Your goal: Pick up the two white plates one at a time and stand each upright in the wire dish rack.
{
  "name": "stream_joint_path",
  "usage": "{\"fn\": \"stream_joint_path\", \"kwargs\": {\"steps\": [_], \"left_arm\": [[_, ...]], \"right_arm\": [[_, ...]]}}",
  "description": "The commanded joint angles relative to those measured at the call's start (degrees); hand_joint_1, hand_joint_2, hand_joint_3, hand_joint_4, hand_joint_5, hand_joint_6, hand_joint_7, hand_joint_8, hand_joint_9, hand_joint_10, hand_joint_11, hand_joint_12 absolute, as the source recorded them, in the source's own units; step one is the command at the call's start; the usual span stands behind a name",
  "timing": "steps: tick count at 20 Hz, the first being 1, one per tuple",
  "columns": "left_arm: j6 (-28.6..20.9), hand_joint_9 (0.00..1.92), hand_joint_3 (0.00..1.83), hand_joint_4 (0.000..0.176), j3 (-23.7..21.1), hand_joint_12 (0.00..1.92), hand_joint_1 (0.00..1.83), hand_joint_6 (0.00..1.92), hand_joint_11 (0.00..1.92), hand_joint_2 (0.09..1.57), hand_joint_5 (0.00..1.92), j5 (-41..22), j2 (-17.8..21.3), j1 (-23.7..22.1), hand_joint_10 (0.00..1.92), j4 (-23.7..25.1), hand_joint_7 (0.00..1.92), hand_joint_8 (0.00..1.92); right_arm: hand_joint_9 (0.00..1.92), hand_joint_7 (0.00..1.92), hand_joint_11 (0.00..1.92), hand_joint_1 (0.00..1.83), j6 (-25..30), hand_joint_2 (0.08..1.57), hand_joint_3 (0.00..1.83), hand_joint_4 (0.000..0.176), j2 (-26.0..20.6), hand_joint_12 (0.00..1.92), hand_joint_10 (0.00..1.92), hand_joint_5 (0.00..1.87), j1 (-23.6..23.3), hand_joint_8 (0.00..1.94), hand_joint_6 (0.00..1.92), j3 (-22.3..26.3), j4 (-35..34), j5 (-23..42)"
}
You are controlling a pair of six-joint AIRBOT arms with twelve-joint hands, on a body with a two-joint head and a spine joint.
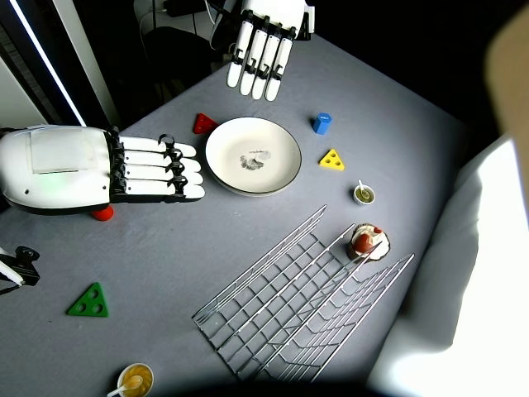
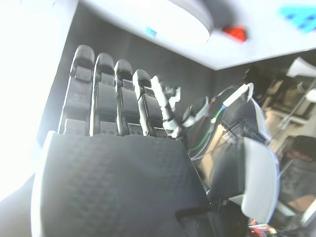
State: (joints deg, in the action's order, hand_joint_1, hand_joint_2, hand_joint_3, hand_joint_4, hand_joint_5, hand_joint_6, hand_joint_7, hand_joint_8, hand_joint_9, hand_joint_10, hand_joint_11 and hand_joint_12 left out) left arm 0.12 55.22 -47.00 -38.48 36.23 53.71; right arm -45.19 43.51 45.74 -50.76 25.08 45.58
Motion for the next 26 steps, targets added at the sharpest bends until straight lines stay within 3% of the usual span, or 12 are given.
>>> {"fn": "stream_joint_path", "kwargs": {"steps": [1, 5, 8, 16, 19, 24, 26], "left_arm": [[-0.12, 0.11, 0.0, 0.0, 0.06, 0.06, 0.0, 0.0, 0.1, 0.93, 0.11, -4.56, -0.07, -0.45, 0.0, -3.05, 0.13, 0.0], [-0.12, 0.12, 0.0, 0.0, -0.32, 0.06, 0.0, 0.01, 0.11, 0.93, 0.13, -4.29, -0.08, -0.45, 0.0, -3.26, 0.15, 0.01], [-0.12, 0.11, 0.0, 0.0, 0.21, 0.05, 0.02, 0.0, 0.09, 0.93, 0.12, -5.32, -0.12, -0.41, 0.0, -3.0, 0.14, 0.0], [-0.12, 0.11, 0.0, 0.0, 2.91, 0.04, 0.0, 0.0, 0.09, 0.93, 0.11, -7.75, -1.1, -0.39, 0.0, 4.42, 0.14, 0.0], [-0.12, 0.14, 0.0, 0.0, 3.56, 0.05, 0.0, 0.01, 0.14, 0.92, 0.13, -8.18, -1.42, -0.34, 0.01, 4.41, 0.16, 0.01], [-0.12, 0.11, 0.0, 0.0, 3.63, 0.03, 0.0, 0.0, 0.11, 0.92, 0.12, -7.4, -1.56, -0.37, 0.0, 0.88, 0.14, 0.0], [-0.12, 0.13, 0.0, 0.0, 3.43, 0.04, 0.0, 0.0, 0.12, 0.91, 0.13, -2.89, -1.63, -0.44, 0.01, 3.71, 0.15, 0.01]], "right_arm": [[0.13, 0.14, 0.12, 0.0, 0.79, 0.9, 0.01, 0.0, 0.08, 0.04, 0.0, 0.13, -0.37, 0.0, 0.0, 0.06, -1.76, 6.34], [0.1, 0.09, 0.1, 0.01, 4.52, 0.9, 0.01, 0.0, -0.13, 0.03, 0.0, 0.1, 0.8, 0.0, 0.0, -0.22, -2.33, 9.25], [0.14, 0.15, 0.13, 0.03, 4.67, 0.89, 0.0, 0.0, 0.18, 0.03, 0.01, 0.15, 0.9, 0.02, 0.01, -0.58, -1.62, 9.36], [0.11, 0.12, 0.12, 0.02, 4.87, 0.9, 0.0, 0.0, 1.44, 0.02, 0.01, 0.13, -0.41, 0.0, 0.01, -2.0, -3.73, 5.17], [0.18, 0.19, 0.18, 0.01, 4.97, 0.92, 0.0, 0.0, 1.47, 0.03, 0.01, 0.17, -0.58, 0.01, 0.0, -2.04, -4.27, 4.54], [0.17, 0.19, 0.18, 0.0, 3.19, 0.91, 0.0, 0.0, 1.56, 0.02, 0.0, 0.16, -0.78, 0.0, 0.0, -1.87, -3.25, 4.02], [0.19, 0.2, 0.19, 0.01, 3.04, 0.92, 0.0, 0.0, 1.51, 0.02, 0.01, 0.18, -0.98, 0.01, 0.01, -1.93, -2.94, 3.85]]}}
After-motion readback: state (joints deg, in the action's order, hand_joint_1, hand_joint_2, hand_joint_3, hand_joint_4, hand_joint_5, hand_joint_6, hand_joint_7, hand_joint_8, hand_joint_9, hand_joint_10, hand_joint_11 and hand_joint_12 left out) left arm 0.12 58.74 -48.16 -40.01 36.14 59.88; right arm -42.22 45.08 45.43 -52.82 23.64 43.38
